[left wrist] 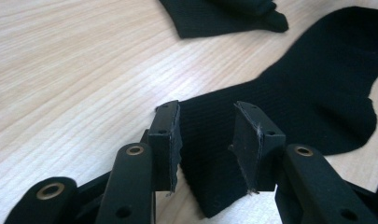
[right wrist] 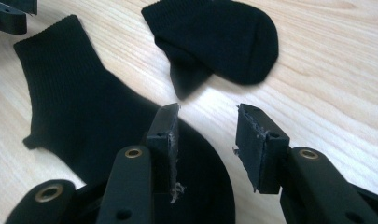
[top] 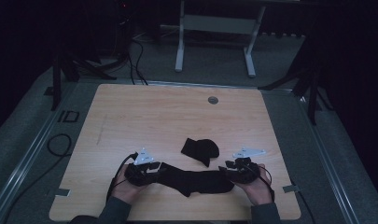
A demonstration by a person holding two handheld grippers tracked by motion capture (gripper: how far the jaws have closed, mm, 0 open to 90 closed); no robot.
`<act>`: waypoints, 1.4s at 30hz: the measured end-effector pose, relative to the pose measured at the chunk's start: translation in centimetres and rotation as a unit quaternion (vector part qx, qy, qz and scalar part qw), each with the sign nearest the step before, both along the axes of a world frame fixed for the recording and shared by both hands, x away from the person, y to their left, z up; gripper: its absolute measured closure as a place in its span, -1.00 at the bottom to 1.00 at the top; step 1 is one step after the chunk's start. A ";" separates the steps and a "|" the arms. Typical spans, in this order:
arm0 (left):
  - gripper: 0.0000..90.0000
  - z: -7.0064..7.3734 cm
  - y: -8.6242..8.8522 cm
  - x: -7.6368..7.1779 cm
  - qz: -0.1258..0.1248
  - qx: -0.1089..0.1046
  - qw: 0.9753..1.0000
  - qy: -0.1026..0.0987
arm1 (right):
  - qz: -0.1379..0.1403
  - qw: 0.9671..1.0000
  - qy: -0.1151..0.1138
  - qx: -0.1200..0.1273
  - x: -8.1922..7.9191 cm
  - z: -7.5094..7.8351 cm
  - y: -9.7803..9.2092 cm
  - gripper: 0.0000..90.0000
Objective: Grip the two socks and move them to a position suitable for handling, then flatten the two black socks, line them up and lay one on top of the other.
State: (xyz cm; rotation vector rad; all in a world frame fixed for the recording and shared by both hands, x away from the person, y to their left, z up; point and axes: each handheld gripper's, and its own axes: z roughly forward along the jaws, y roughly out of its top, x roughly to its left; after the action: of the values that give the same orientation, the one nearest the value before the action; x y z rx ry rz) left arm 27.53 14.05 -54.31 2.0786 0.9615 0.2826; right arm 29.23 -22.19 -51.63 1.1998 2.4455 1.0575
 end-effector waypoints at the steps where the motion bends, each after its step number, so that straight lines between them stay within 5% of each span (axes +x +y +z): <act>1: 0.37 0.0 0.0 0.0 0.000 0.000 1.000 0.000 | 0.000 1.000 0.000 0.000 0.1 0.0 0.1 0.31; 16: 0.36 -0.1 0.2 0.1 0.015 0.003 1.000 -0.003 | -0.016 0.999 -0.034 -0.028 2.5 0.0 1.3 0.36; 21: 0.35 -0.1 0.1 0.1 0.016 0.003 1.000 -0.003 | 0.001 0.998 -0.051 -0.048 4.2 0.0 2.1 0.55; 25: 0.35 -0.1 0.1 0.1 0.016 0.004 1.000 -0.003 | 0.015 0.997 -0.047 -0.065 5.4 -0.3 3.1 0.75; 32: 0.36 -0.1 0.1 0.0 0.014 0.005 1.000 -0.003 | 0.021 0.994 -0.028 -0.102 7.0 -1.6 4.9 0.61; 36: 0.36 -0.1 0.1 0.0 0.015 0.004 1.000 -0.002 | 0.008 0.994 -0.001 -0.112 7.7 -2.5 5.0 0.44; 42: 0.36 0.0 -0.1 -0.1 0.013 -0.006 1.000 0.000 | 0.008 0.994 0.031 -0.105 8.2 -2.6 4.8 0.61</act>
State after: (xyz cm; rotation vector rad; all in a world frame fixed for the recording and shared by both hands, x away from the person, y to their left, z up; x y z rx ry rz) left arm 27.43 13.91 -54.32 2.0567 0.9882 0.2897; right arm 37.47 -17.39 -54.24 1.1635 2.5412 0.7549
